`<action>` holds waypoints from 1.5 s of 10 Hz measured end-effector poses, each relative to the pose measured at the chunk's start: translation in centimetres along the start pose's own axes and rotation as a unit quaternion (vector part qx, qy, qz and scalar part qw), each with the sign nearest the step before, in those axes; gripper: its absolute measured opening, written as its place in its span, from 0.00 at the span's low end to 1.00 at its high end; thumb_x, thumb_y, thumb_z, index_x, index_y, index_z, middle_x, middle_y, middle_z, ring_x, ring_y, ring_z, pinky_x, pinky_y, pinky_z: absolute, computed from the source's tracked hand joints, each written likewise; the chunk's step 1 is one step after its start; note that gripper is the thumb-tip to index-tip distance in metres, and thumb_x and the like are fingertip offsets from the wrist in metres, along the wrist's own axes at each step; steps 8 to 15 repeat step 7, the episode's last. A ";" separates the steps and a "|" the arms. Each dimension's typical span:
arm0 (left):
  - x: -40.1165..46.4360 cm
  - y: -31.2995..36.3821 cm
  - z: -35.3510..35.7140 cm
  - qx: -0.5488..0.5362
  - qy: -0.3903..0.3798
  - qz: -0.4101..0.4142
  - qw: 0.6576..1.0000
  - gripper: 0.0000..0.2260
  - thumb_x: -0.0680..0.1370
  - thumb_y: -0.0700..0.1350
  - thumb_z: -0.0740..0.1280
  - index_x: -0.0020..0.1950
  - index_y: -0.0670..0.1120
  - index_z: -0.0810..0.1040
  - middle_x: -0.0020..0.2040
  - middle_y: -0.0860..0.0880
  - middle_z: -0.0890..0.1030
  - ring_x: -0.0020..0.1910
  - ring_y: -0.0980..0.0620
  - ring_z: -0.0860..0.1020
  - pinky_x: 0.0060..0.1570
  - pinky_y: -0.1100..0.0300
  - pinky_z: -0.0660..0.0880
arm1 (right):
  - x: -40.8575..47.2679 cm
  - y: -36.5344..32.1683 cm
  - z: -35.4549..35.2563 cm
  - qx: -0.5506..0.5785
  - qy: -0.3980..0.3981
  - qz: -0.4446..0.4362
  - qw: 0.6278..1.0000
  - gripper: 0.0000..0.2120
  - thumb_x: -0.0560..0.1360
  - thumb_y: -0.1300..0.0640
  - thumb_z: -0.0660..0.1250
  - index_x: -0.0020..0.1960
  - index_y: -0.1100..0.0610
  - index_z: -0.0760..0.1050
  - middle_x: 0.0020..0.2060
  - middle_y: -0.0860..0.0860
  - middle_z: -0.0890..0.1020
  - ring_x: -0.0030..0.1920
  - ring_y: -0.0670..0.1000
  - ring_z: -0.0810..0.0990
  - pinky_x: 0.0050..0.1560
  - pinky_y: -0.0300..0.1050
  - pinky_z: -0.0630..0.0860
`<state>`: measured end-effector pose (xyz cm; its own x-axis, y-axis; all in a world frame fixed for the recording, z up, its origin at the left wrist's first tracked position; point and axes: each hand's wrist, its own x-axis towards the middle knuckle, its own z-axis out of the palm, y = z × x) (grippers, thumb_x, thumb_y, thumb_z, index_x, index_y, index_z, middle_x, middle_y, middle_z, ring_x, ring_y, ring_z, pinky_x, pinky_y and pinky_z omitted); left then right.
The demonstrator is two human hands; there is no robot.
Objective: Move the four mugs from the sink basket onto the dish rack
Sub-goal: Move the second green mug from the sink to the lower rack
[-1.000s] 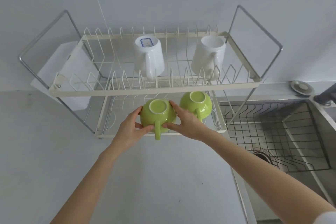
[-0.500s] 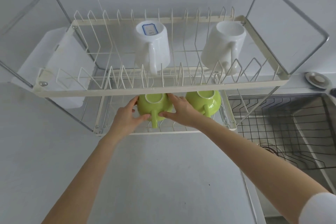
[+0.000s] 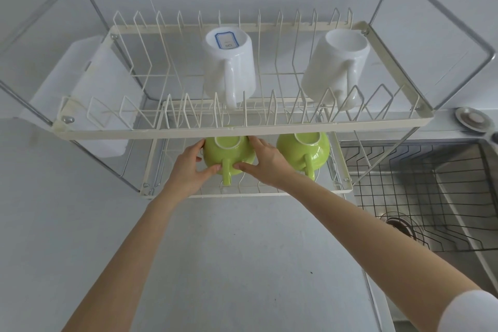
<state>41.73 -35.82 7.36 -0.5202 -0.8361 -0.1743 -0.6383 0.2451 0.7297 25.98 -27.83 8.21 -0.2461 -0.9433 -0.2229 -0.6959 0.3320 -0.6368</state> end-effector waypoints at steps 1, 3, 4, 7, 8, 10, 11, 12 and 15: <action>-0.2 0.0 0.0 -0.002 0.001 -0.001 1.000 0.32 0.72 0.46 0.69 0.72 0.46 0.59 0.69 0.44 0.68 0.58 0.48 0.71 0.54 0.56 0.68 | -0.2 0.0 0.1 0.001 -0.002 0.001 1.000 0.37 0.73 0.49 0.67 0.74 0.60 0.53 0.72 0.58 0.65 0.70 0.58 0.65 0.70 0.52 0.65; -0.8 0.4 0.2 -0.003 0.002 -0.002 1.000 0.32 0.72 0.46 0.69 0.72 0.46 0.58 0.70 0.44 0.67 0.54 0.51 0.69 0.52 0.59 0.66 | -0.5 0.1 0.2 -0.001 -0.006 0.002 1.000 0.40 0.73 0.48 0.66 0.76 0.57 0.47 0.74 0.56 0.62 0.72 0.56 0.62 0.71 0.52 0.64; -0.8 0.5 0.2 -0.002 -0.004 -0.011 1.000 0.33 0.73 0.47 0.68 0.73 0.45 0.55 0.71 0.45 0.65 0.60 0.46 0.71 0.53 0.59 0.65 | -0.5 -0.1 0.3 -0.008 -0.003 0.002 1.000 0.40 0.73 0.47 0.66 0.76 0.56 0.46 0.74 0.56 0.62 0.72 0.57 0.62 0.71 0.53 0.64; -1.4 0.9 -0.2 -0.001 -0.024 -0.038 0.999 0.33 0.75 0.48 0.65 0.74 0.44 0.51 0.75 0.46 0.59 0.66 0.45 0.70 0.62 0.53 0.67 | -1.3 0.1 0.1 -0.046 0.006 -0.018 0.999 0.37 0.76 0.50 0.63 0.76 0.57 0.45 0.74 0.58 0.59 0.73 0.59 0.59 0.72 0.53 0.61; -1.4 0.9 -0.2 -0.001 -0.024 -0.038 0.999 0.33 0.75 0.48 0.65 0.74 0.44 0.51 0.75 0.46 0.59 0.66 0.45 0.70 0.62 0.53 0.67 | -1.3 0.1 0.1 -0.046 0.006 -0.018 0.999 0.37 0.76 0.50 0.63 0.76 0.57 0.45 0.74 0.58 0.59 0.73 0.59 0.59 0.72 0.53 0.61; -1.4 0.9 -0.2 -0.001 -0.024 -0.038 0.999 0.33 0.75 0.48 0.65 0.74 0.44 0.51 0.75 0.46 0.59 0.66 0.45 0.70 0.62 0.53 0.67 | -1.3 0.1 0.1 -0.046 0.006 -0.018 0.999 0.37 0.76 0.50 0.63 0.76 0.57 0.45 0.74 0.58 0.59 0.73 0.59 0.59 0.72 0.53 0.61; -1.4 0.9 -0.2 -0.001 -0.024 -0.038 0.999 0.33 0.75 0.48 0.65 0.74 0.44 0.51 0.75 0.46 0.59 0.66 0.45 0.70 0.62 0.53 0.67 | -1.3 0.1 0.1 -0.046 0.006 -0.018 0.999 0.37 0.76 0.50 0.63 0.76 0.57 0.45 0.74 0.58 0.59 0.73 0.59 0.59 0.72 0.53 0.61; -1.4 0.9 -0.2 -0.001 -0.024 -0.038 0.999 0.33 0.75 0.48 0.65 0.74 0.44 0.51 0.75 0.46 0.59 0.66 0.45 0.70 0.62 0.53 0.67 | -1.3 0.1 0.1 -0.046 0.006 -0.018 0.999 0.37 0.76 0.50 0.63 0.76 0.57 0.45 0.74 0.58 0.59 0.73 0.59 0.59 0.72 0.53 0.61; -1.4 0.9 -0.2 -0.001 -0.024 -0.038 0.999 0.33 0.75 0.48 0.65 0.74 0.44 0.51 0.75 0.46 0.59 0.66 0.45 0.70 0.62 0.53 0.67 | -1.3 0.1 0.1 -0.046 0.006 -0.018 0.999 0.37 0.76 0.50 0.63 0.76 0.57 0.45 0.74 0.58 0.59 0.73 0.59 0.59 0.72 0.53 0.61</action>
